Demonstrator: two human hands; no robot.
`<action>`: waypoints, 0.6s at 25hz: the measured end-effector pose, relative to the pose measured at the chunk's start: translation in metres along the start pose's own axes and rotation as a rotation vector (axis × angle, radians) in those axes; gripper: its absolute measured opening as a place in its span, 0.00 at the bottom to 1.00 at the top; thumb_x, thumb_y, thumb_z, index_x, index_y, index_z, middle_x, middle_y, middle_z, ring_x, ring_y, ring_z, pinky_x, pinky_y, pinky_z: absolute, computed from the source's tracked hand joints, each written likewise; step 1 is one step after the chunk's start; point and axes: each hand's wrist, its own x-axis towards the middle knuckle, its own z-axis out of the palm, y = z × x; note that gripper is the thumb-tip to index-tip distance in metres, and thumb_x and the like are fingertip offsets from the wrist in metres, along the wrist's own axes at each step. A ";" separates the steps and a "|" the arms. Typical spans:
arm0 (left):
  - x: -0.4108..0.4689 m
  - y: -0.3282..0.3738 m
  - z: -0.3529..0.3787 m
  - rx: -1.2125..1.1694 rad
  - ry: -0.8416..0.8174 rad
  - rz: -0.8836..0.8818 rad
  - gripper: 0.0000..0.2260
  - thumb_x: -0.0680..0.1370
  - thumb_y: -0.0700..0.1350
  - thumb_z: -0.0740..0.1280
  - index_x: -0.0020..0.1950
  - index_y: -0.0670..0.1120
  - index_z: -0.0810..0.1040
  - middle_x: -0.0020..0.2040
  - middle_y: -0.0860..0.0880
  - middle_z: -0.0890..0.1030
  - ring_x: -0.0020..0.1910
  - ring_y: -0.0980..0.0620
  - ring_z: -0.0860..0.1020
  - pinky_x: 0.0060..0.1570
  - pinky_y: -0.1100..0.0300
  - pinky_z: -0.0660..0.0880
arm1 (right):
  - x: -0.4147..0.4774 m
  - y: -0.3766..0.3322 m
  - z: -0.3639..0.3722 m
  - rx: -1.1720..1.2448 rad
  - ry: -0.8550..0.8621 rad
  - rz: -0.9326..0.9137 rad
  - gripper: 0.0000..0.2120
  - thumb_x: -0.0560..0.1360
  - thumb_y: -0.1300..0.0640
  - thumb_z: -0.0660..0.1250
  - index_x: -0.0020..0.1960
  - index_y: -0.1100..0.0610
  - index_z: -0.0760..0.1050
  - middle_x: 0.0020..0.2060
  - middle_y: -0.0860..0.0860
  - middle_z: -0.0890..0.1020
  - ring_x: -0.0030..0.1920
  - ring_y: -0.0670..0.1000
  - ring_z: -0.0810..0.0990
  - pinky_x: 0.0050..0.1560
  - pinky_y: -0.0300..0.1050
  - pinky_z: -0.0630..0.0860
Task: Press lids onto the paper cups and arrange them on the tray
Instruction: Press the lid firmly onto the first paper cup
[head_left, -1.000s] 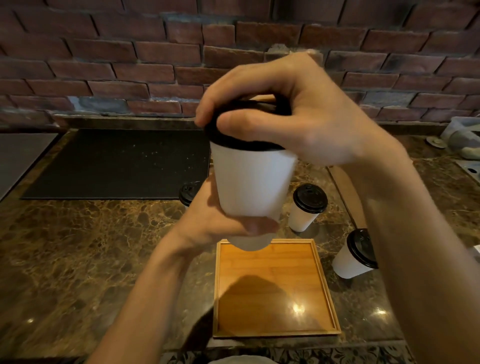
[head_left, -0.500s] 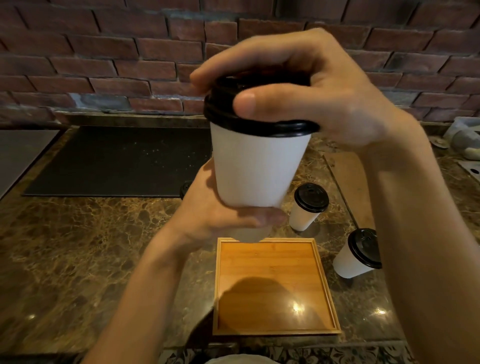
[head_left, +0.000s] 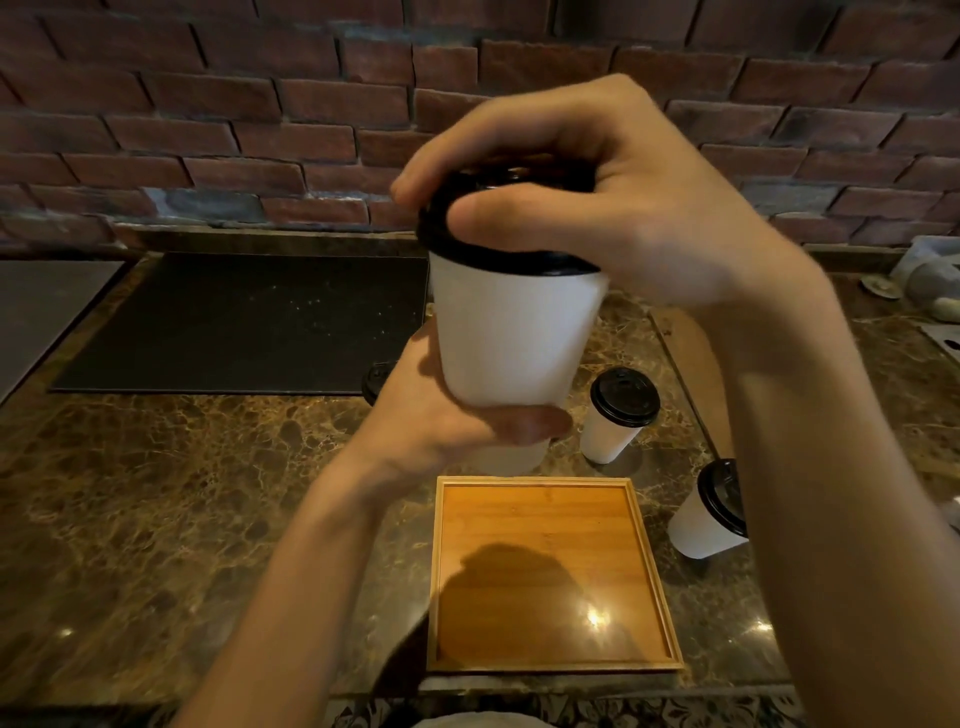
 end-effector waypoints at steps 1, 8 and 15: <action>0.000 -0.002 0.003 -0.003 0.041 -0.009 0.33 0.55 0.47 0.79 0.58 0.50 0.74 0.50 0.52 0.81 0.51 0.52 0.81 0.44 0.60 0.79 | 0.001 -0.001 0.006 -0.063 0.071 0.061 0.09 0.79 0.53 0.64 0.58 0.50 0.79 0.52 0.44 0.81 0.53 0.40 0.79 0.51 0.33 0.74; 0.003 -0.006 0.012 0.095 0.278 -0.024 0.38 0.55 0.55 0.78 0.62 0.56 0.68 0.52 0.58 0.78 0.51 0.62 0.78 0.41 0.69 0.78 | 0.008 0.001 0.033 -0.385 0.316 0.254 0.13 0.78 0.42 0.61 0.56 0.43 0.80 0.50 0.39 0.82 0.54 0.41 0.79 0.55 0.44 0.78; -0.002 -0.007 0.001 0.069 0.130 -0.134 0.42 0.52 0.52 0.79 0.64 0.46 0.71 0.54 0.49 0.78 0.54 0.50 0.79 0.49 0.52 0.79 | -0.004 0.015 0.015 0.070 0.117 0.048 0.13 0.79 0.59 0.64 0.63 0.55 0.75 0.54 0.49 0.81 0.56 0.42 0.79 0.53 0.34 0.73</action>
